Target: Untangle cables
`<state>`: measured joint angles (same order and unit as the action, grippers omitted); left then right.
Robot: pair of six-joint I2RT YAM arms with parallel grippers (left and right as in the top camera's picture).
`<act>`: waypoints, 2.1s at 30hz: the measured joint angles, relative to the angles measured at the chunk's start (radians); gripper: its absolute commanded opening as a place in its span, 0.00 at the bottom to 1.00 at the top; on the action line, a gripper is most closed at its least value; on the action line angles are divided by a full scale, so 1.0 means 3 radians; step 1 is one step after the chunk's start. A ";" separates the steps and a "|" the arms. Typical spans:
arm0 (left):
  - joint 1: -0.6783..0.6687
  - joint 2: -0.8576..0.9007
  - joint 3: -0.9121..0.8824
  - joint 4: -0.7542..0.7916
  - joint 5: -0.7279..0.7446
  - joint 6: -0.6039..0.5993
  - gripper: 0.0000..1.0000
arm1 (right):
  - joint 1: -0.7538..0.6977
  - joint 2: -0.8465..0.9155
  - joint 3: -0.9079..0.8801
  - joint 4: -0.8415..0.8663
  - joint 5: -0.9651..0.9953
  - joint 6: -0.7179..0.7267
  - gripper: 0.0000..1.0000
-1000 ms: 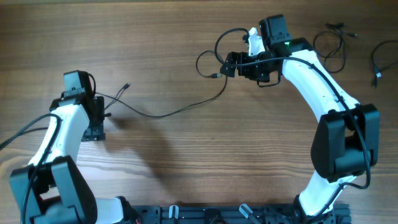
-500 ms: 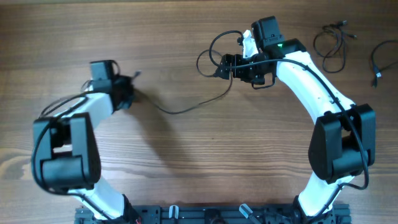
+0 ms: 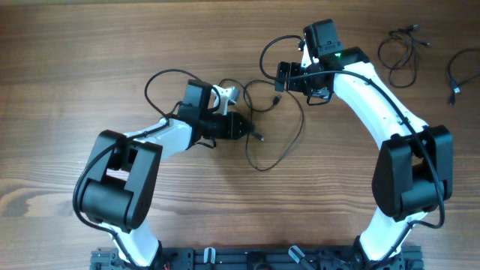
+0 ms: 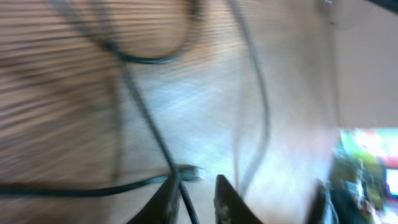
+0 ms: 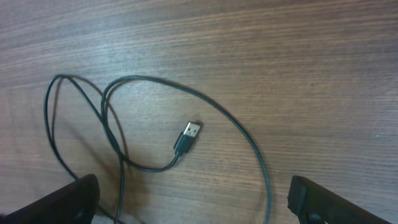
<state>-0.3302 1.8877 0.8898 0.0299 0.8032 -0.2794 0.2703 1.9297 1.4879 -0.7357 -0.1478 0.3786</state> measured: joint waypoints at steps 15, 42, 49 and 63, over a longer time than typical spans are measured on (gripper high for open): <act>0.1991 -0.0371 0.0000 -0.0415 0.0582 -0.1073 1.00 | 0.0434 0.0299 -0.0024 0.0589 -0.0388 -0.1645 1.00; 0.2199 -0.0378 -0.0003 -0.1080 -0.0038 -0.1247 1.00 | 0.1092 0.0713 0.0088 -0.0407 0.0448 -0.2567 0.04; 0.2199 -0.0378 -0.0003 -0.1125 -0.0047 -0.1247 1.00 | 0.1008 0.0712 0.0095 -0.0366 0.0486 -0.1606 0.04; 0.2199 -0.0378 -0.0003 -0.1105 -0.0369 -0.1247 1.00 | -0.1364 -0.0966 0.0029 -0.1476 0.0898 -0.0436 0.04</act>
<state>0.3294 1.7744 0.8890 -0.3016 0.6926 -0.6537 -0.1390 1.6398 1.4967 -1.1786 0.1215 0.2478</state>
